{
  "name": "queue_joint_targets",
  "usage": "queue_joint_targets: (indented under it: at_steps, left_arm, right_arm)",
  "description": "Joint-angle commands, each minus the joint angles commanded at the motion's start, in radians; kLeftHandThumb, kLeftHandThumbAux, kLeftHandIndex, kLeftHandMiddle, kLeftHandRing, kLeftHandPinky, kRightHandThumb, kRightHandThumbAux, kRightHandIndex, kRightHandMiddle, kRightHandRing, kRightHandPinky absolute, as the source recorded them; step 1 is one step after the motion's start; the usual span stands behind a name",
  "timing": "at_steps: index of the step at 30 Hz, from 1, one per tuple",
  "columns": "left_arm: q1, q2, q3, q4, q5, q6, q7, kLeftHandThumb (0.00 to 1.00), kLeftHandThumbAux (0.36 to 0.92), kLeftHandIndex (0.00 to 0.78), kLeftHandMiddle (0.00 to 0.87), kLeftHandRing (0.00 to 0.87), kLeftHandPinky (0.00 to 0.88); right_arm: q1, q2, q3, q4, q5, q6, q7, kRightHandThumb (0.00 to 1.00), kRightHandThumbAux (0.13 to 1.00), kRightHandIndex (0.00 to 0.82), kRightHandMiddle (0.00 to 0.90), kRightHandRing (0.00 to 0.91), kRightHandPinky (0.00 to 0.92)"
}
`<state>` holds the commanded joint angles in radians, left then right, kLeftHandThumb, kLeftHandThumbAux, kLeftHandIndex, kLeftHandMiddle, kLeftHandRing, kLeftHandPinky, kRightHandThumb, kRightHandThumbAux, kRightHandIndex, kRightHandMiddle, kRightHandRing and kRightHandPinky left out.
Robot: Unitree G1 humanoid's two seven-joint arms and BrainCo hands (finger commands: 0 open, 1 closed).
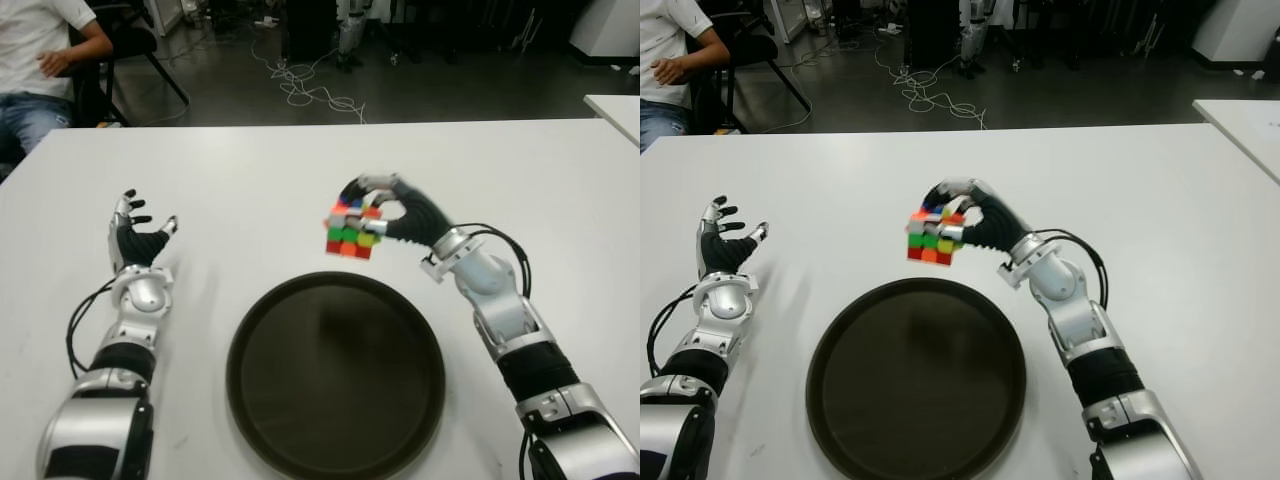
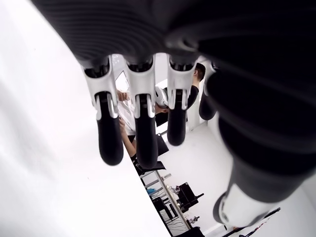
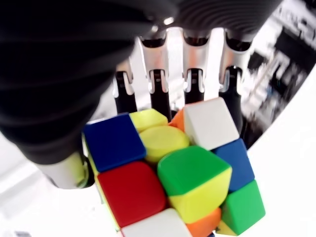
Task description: Pick up the Rubik's Cube and put it in the plate
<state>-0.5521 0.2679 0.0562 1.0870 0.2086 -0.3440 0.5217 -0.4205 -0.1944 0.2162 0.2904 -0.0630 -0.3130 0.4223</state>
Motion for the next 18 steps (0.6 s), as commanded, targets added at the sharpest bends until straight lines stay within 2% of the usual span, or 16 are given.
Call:
queue_joint_targets:
  at_steps: [5,7,10,18]
  left_arm:
    - [-0.004,-0.001,0.002,0.007,-0.003,0.004,0.004,0.134,0.804,0.121,0.241,0.330,0.479]
    - [-0.005,-0.001,0.005,0.009,-0.006,0.004,0.004,0.145,0.799,0.124,0.237,0.318,0.447]
    - [-0.006,-0.003,0.009,0.011,-0.010,0.002,0.002,0.161,0.792,0.129,0.226,0.293,0.410]
    - [-0.002,-0.006,0.021,0.008,-0.029,-0.013,-0.016,0.140,0.774,0.126,0.225,0.289,0.400]
  right_arm:
    - [0.010,-0.017,0.008,-0.065,0.026,0.087,0.074,0.694,0.720,0.438,0.807,0.821,0.811]
    - [0.015,-0.019,0.009,-0.086,0.023,0.111,0.084,0.695,0.721,0.439,0.805,0.818,0.808]
    - [0.021,-0.020,0.008,-0.105,0.017,0.132,0.089,0.696,0.721,0.439,0.802,0.814,0.802]
    - [0.037,-0.027,0.015,-0.143,-0.003,0.171,0.087,0.693,0.722,0.438,0.802,0.812,0.802]
